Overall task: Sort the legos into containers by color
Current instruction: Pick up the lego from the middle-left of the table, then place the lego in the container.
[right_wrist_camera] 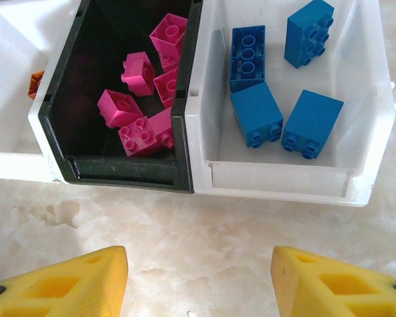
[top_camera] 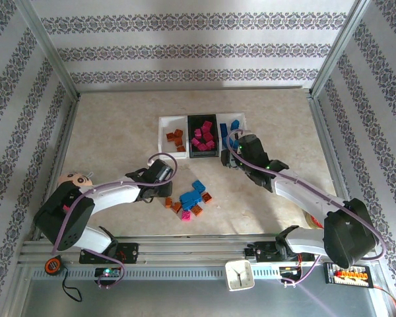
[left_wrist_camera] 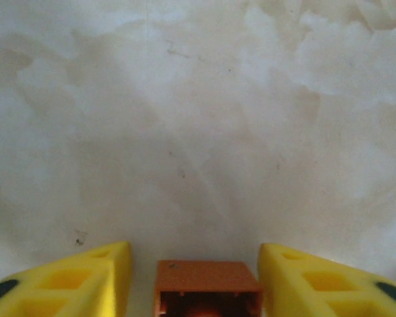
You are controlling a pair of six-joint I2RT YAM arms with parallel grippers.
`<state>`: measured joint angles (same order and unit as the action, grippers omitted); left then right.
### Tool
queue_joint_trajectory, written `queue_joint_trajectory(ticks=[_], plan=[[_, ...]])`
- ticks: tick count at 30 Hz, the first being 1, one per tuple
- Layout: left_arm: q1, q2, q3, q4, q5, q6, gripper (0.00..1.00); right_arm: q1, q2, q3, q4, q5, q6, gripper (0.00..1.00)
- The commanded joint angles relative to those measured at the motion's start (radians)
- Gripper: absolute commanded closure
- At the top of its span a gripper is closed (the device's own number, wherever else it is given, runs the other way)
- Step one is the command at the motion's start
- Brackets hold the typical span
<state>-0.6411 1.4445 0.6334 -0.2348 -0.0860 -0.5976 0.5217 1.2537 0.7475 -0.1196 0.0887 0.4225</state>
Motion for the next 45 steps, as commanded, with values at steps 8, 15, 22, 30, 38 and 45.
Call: queue_joint_trajectory(ticks=[8,15,22,30,38,45], plan=[[-0.022,-0.161,-0.090,0.041,0.075,-0.070,0.72,0.013,-0.056,-0.075,0.035,0.001,0.047,0.40],[0.002,-0.262,0.049,-0.061,0.017,-0.026,0.73,0.053,-0.141,-0.155,0.045,0.008,0.086,0.40],[0.118,-0.020,0.345,-0.047,-0.005,0.072,0.74,0.106,-0.175,-0.213,0.036,0.030,0.117,0.40],[0.231,0.344,0.703,-0.095,-0.002,0.117,0.75,0.127,-0.249,-0.258,-0.010,0.053,0.131,0.39],[0.271,0.543,0.925,-0.184,0.019,0.111,0.50,0.128,-0.333,-0.287,-0.058,0.061,0.143,0.37],[0.262,0.424,0.848,-0.143,0.091,0.100,0.21,0.128,-0.363,-0.292,-0.068,0.060,0.144,0.34]])
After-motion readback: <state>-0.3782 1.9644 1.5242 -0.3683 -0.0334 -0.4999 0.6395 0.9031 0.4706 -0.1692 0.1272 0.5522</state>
